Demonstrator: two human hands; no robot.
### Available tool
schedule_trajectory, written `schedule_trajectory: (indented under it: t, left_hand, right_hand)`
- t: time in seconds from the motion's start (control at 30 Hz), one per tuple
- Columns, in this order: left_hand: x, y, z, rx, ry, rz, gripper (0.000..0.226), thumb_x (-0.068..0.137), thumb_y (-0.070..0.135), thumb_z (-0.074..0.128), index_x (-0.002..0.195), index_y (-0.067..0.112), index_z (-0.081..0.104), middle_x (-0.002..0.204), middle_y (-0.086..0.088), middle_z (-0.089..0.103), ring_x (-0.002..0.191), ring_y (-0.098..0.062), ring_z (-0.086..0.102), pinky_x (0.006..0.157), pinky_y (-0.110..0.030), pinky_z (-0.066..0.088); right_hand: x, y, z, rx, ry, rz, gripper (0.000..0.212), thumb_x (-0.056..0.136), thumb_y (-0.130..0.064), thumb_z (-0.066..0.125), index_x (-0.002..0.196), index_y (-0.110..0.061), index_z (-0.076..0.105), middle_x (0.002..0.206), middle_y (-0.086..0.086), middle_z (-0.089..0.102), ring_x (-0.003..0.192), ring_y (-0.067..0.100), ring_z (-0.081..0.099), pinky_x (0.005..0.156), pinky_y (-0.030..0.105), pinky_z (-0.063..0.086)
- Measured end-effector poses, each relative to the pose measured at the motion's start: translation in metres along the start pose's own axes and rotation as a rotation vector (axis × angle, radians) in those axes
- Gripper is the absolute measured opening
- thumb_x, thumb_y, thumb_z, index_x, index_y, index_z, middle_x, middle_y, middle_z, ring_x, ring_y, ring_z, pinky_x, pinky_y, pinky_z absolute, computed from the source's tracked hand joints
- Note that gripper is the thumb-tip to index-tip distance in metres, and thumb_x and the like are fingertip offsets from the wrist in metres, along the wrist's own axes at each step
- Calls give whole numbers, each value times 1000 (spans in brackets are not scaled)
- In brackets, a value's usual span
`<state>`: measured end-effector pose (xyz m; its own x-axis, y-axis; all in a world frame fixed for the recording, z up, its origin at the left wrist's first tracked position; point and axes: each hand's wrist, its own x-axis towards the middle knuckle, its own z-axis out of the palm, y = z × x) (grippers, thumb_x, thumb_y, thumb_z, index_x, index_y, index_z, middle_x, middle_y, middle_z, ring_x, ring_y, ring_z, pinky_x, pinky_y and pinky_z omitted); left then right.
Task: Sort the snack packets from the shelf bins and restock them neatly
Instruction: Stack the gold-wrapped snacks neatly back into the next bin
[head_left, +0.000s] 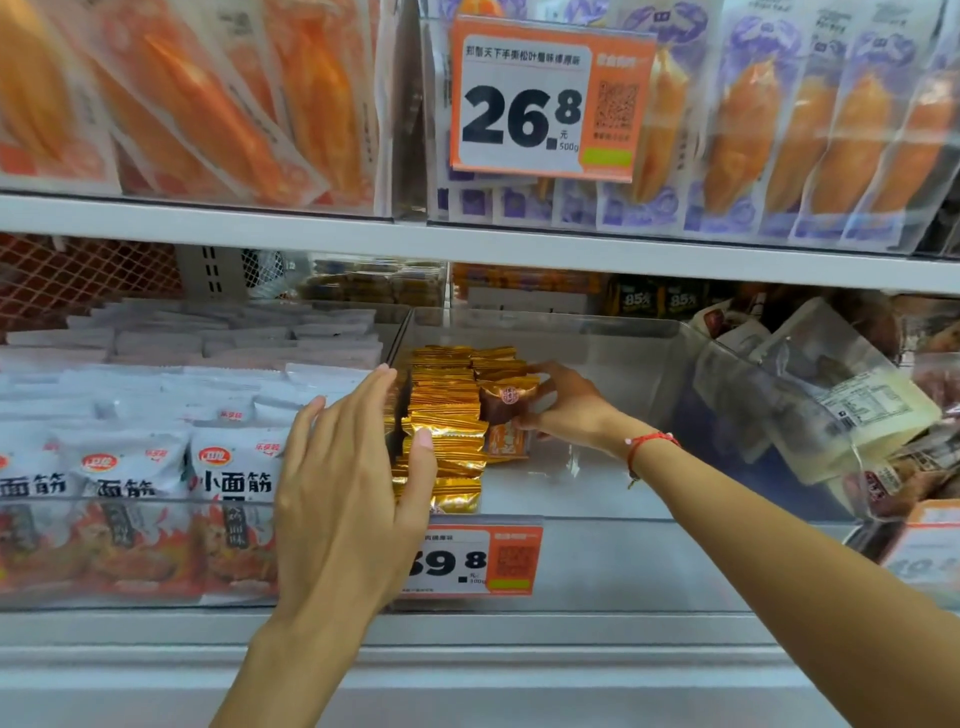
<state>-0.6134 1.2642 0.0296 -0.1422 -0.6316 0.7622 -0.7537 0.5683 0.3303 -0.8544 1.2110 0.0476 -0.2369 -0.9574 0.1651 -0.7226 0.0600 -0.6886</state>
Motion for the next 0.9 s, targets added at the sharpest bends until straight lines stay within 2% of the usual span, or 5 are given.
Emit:
schedule_trajectory:
  t: [0.1, 0.23, 0.4, 0.53, 0.9]
  left_hand:
    - [0, 0, 0, -6, 2, -3, 57, 95, 45, 28, 136, 12, 49, 130, -7, 61, 122, -13, 36, 113, -27, 11]
    - [0, 0, 0, -3, 6, 1, 57, 95, 45, 28, 137, 11, 48, 132, -7, 59, 124, -13, 34, 113, -26, 10]
    - [-2, -1, 1, 4, -3, -16, 58, 95, 47, 27, 138, 14, 46, 135, -5, 58, 127, -18, 40, 114, -28, 10]
    - [-1, -1, 1, 0, -17, -17, 57, 96, 47, 27, 138, 14, 46, 135, -4, 57, 127, -18, 43, 115, -27, 9]
    - [0, -5, 2, 10, -56, 15, 54, 96, 47, 27, 137, 17, 47, 142, 0, 51, 129, -15, 46, 119, -31, 11]
  right_hand:
    - [0, -1, 3, -163, 45, -147, 70, 86, -19, 71, 144, -25, 32, 129, 6, 54, 106, 31, 61, 86, 38, 55]
    - [7, -1, 7, -382, 82, -204, 56, 87, -23, 69, 139, -22, 48, 137, 9, 49, 110, 31, 58, 89, 39, 53]
    - [5, -3, 0, -451, 176, -309, 52, 82, -29, 74, 130, -28, 55, 132, 2, 47, 90, 19, 59, 74, 30, 50]
    - [4, -7, 6, -565, 91, -363, 36, 86, -22, 71, 122, -22, 63, 130, 5, 55, 103, 25, 61, 77, 26, 46]
    - [-5, -11, -14, -412, 53, -294, 56, 81, -26, 75, 133, -26, 52, 134, 5, 48, 100, 18, 55, 78, 30, 51]
